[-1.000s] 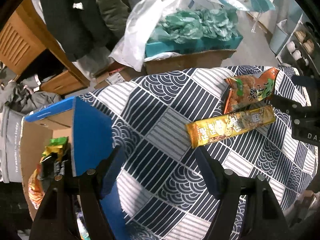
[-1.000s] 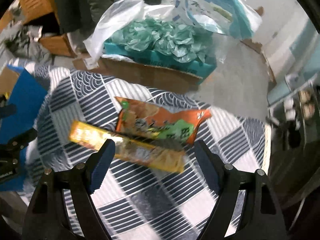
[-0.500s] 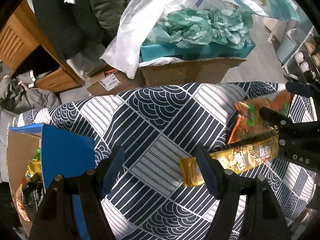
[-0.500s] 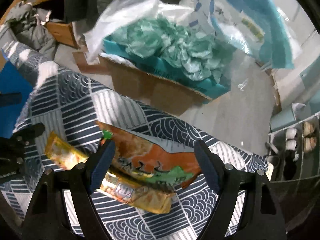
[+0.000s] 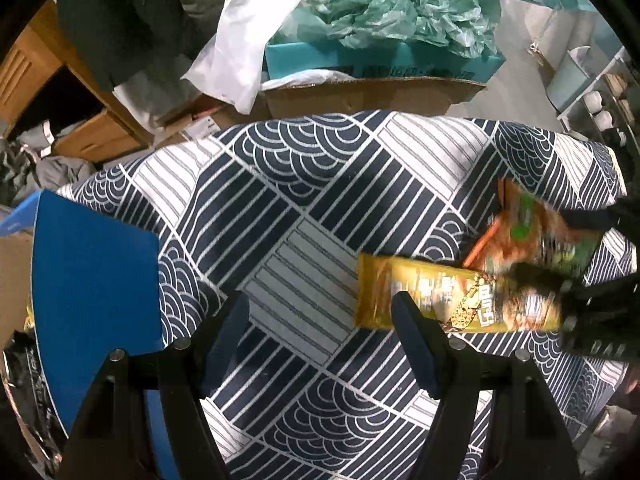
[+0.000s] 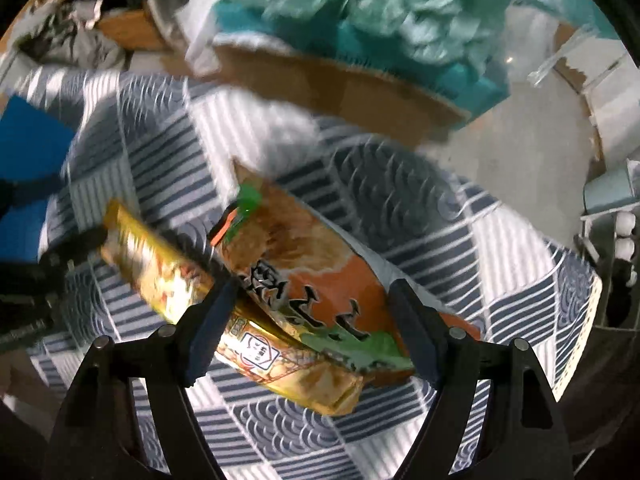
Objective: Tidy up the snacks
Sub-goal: 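Lower the right tool onto the orange-green bag while the left tool approaches the yellow bar, then grasp the orange-green bag with the right tool while the left tool grasps the yellow bar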
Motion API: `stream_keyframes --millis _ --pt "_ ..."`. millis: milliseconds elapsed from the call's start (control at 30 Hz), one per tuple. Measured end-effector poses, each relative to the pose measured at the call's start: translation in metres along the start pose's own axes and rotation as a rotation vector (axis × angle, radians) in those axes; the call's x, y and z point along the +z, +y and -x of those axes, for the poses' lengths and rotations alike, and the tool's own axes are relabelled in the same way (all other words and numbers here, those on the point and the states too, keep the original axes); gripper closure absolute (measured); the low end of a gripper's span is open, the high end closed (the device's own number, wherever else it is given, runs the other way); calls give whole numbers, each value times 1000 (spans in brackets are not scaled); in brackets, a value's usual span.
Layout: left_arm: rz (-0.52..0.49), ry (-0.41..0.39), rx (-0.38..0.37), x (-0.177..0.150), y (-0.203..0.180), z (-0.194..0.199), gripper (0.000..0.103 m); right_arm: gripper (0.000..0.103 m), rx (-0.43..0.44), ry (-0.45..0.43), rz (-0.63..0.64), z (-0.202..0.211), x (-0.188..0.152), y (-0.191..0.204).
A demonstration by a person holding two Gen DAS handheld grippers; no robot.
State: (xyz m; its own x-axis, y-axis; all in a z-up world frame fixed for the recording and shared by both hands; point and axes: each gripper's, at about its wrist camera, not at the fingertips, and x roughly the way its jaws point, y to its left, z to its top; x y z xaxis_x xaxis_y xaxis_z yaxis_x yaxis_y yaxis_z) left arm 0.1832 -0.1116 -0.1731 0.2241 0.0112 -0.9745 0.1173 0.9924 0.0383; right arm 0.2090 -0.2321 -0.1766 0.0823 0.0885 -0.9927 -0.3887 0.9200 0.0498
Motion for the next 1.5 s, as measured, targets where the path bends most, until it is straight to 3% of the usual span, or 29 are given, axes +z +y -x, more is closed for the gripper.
stream_keyframes --millis 133,300,567,733,867,933,1033,1333,1500 --pt "-10 9 -5 -10 1 1 28 25 19 44 -34 -5 -13 10" --pt "-10 25 -22 -27 2 3 28 30 106 85 -141 -5 -41 20" --pt "-5 32 -28 -50 9 12 28 32 172 92 -184 -7 -85 57" --pt "17 29 -44 -60 17 20 28 39 224 85 -184 -7 -106 83" --pt "34 33 -48 -64 21 22 28 42 181 46 -201 -8 -113 89" --pt "46 37 -54 -66 21 22 28 53 161 24 -221 -8 -116 87" --pt "60 46 -72 -68 19 22 28 60 106 -4 -236 -6 -117 71" --pt "51 68 -82 -62 -10 10 24 60 31 -56 -301 -2 -114 11" --pt "62 92 -81 -56 -23 -4 21 59 53 -80 -327 0 -111 2"
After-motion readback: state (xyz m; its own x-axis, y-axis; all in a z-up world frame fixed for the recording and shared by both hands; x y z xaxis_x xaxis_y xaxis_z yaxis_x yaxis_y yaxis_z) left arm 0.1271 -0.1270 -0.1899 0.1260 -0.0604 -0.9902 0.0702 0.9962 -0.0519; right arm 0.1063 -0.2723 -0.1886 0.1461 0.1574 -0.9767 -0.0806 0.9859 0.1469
